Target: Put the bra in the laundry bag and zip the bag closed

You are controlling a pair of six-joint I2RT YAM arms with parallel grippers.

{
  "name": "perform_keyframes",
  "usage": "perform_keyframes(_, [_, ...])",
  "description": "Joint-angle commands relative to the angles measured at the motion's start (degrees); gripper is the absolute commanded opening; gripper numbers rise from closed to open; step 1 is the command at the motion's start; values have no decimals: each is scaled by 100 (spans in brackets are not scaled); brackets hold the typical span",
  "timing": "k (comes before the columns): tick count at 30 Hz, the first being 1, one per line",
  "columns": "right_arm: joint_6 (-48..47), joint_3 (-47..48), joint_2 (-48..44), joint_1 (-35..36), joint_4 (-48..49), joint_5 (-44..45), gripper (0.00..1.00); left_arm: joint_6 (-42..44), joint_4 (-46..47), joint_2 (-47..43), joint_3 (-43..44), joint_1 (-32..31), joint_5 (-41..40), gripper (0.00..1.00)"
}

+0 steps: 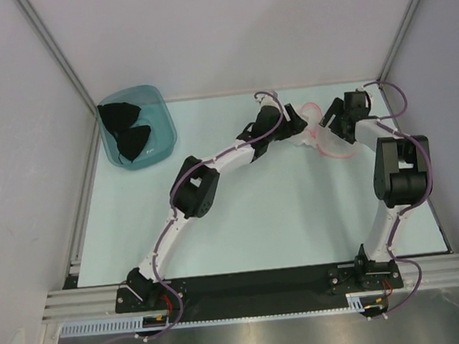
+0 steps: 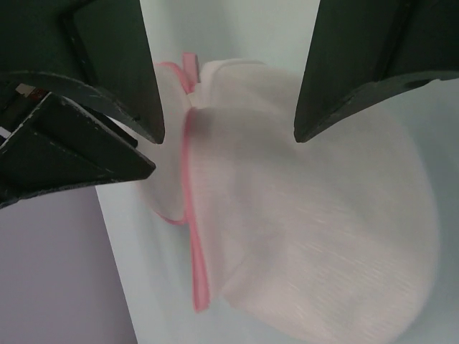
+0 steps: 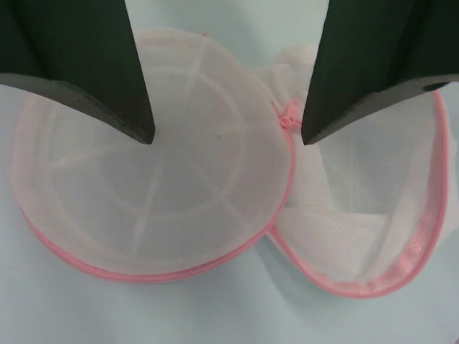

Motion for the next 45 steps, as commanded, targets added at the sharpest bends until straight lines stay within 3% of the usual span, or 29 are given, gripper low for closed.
perform_keyframes(1, [-438,904,382,172,-58,-465,81,-272,509,-533,-54,-52,-145,77])
perform_keyframes(4, [-658,995,428,313,28,-378,72,-289,701,-839,-580,-52,-346,76])
perform_keyframes(5, [-764,1030,428,322,46,-369,60,-237,701,-1101,-747,-52,-426,75])
perform_keyframes(9, [-826,1013,410,305,256,-684,53,88,964,-1700,-1705,-34,-1014,74])
perform_keyframes(12, [-695,1214,708,304,406,-1334,51,308,423,-1571,-1261,10,-980,70])
perform_keyframes(15, [-519,1521,1112,349,538,-2062,50,247,490,-1605,-1389,27,-963,68])
perform_keyframes(18, [-326,1584,1368,524,626,-2773,41,229,499,-1666,-1565,53,-1033,67])
perform_keyframes(19, [-264,1523,1377,524,818,-2977,33,255,499,-1727,-1609,80,-1076,67])
perform_keyframes(21, [-132,1095,1246,516,1100,-3433,29,290,464,-1737,-1654,124,-1086,68])
perform_keyframes(28, [-210,-67,526,410,1419,-3990,29,115,60,-1351,-1232,291,-462,69])
perform_keyframes(32, [-290,-568,-89,112,1224,-3516,39,9,-19,-1157,-1065,247,-207,70])
perform_keyframes(35, [-185,-849,-617,-82,971,-3261,55,115,-63,-1218,-1152,142,-57,72])
perform_keyframes(37, [-193,-981,-968,-170,367,-2437,65,377,-63,-1358,-1205,-16,-145,73])
perform_keyframes(41, [-228,-1386,-1671,-407,99,-979,80,1045,-431,-1359,-813,-333,-944,78])
perform_keyframes(43, [-351,-1361,-1647,-434,-102,-651,97,1012,-921,-1158,-539,-403,-1243,79])
perform_keyframes(45, [-456,-1142,-1454,-451,-339,-317,100,697,-1283,-973,-56,-395,-1331,77])
